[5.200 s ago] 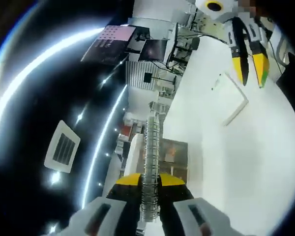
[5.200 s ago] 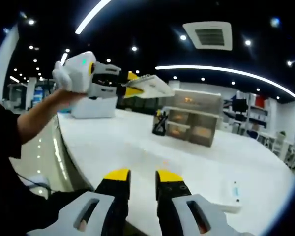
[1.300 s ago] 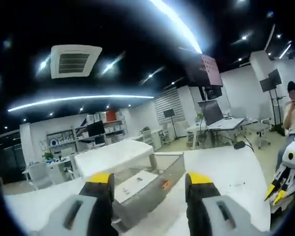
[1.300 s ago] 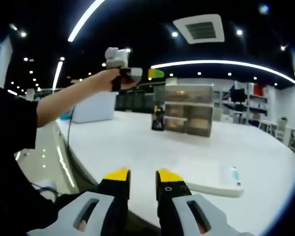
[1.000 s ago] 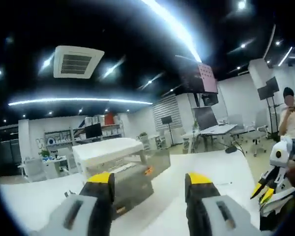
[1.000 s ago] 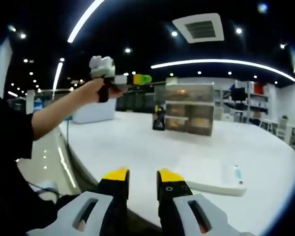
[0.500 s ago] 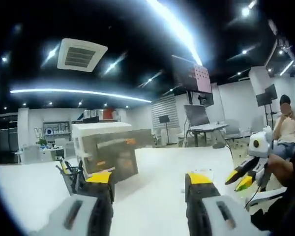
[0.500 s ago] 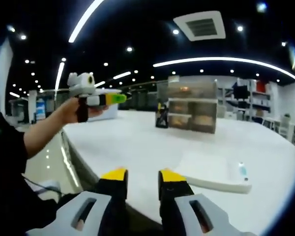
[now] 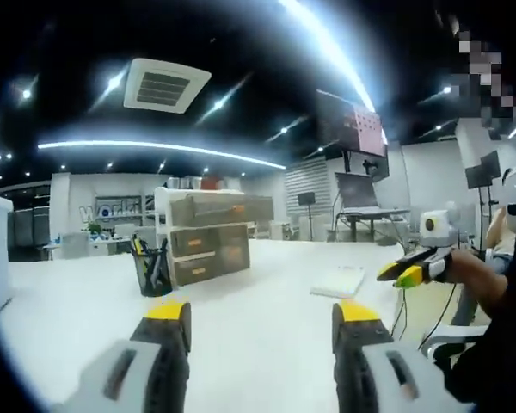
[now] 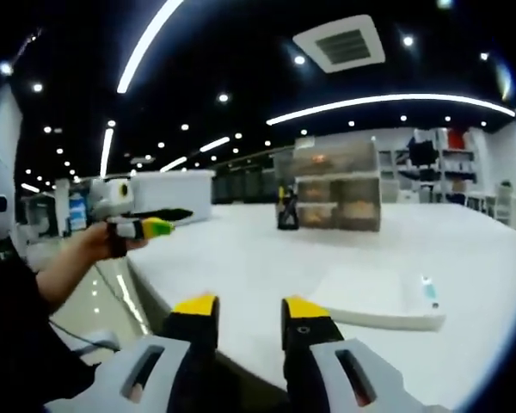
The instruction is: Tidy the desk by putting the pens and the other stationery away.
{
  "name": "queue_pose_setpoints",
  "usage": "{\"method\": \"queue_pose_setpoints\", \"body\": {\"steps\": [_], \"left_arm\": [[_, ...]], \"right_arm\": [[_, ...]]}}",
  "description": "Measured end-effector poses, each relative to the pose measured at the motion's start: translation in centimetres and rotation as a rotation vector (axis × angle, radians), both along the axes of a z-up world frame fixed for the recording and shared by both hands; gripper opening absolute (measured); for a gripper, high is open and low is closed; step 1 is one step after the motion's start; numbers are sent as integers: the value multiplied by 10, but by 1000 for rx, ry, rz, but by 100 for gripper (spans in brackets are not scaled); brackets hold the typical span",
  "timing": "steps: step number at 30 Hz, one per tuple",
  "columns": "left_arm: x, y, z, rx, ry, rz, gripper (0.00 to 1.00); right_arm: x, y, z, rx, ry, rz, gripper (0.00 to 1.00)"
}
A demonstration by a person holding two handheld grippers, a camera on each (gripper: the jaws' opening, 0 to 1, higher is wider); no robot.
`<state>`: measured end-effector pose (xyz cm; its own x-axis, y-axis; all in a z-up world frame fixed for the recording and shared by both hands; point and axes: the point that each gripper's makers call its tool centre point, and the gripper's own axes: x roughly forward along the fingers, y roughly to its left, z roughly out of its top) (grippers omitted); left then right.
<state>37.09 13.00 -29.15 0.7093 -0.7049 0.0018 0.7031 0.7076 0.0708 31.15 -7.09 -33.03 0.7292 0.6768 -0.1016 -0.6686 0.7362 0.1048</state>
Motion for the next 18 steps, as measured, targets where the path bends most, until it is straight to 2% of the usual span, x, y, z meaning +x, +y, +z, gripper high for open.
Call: {"method": "queue_pose_setpoints", "body": {"steps": [6, 10, 18], "left_arm": [[-22, 4, -12, 32, 8, 20, 71], [-43, 9, -26, 33, 45, 20, 73], [-60, 17, -49, 45, 104, 32, 76]], "right_arm": [[1, -4, 1, 25, 6, -3, 29], [1, -7, 0, 18, 6, -11, 32], [0, -14, 5, -5, -15, -32, 38]]}}
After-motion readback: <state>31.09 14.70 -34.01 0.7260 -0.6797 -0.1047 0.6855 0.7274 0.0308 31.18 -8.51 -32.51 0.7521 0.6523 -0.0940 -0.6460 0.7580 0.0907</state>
